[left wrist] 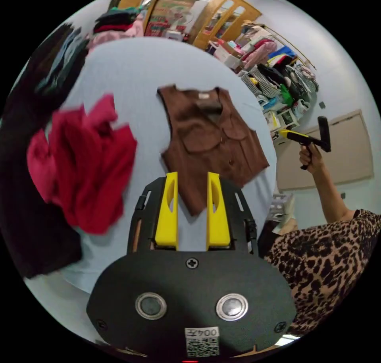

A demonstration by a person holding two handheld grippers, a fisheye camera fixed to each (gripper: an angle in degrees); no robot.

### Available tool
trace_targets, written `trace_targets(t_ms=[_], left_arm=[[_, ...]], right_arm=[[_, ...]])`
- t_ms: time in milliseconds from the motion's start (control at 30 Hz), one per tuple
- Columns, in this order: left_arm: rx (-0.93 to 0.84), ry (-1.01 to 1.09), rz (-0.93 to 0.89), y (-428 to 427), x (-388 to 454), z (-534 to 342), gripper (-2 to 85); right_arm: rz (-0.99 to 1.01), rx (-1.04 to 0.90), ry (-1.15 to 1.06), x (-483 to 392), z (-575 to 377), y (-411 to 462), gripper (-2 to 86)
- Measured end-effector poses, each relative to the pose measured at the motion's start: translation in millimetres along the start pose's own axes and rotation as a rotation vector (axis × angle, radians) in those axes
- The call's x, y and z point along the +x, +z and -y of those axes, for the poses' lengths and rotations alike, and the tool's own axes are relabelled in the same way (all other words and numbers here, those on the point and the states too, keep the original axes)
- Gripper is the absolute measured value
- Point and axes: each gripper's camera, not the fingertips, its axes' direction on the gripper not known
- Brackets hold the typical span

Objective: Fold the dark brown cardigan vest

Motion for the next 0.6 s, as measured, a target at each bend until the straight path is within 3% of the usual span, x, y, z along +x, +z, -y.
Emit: trace_targets(t_ms=[100, 233, 433, 600], left_arm=[[-0.013, -0.176, -0.091, 37.1, -37.3, -73.7, 10.5], [0.114, -0.387, -0.282, 51.4, -87.7, -124.5, 11.6], [0.131, -0.402, -0.289, 38.5, -141.0, -113.6, 12.3], [0.142, -0.463, -0.384, 29.3, -190.5, -116.6, 8.9]], right_arm=[[0.063, -0.069, 0.141, 43.6, -30.3, 19.7, 9.0], [0.208, -0.053, 0.329, 85.5, -54.8, 29.6, 10.0], [0.361, -0.026, 0.459, 103.9, -47.3, 44.8, 12.2], [0.386, -0.025, 0.464, 102.9, -22.0, 53.2, 7.2]])
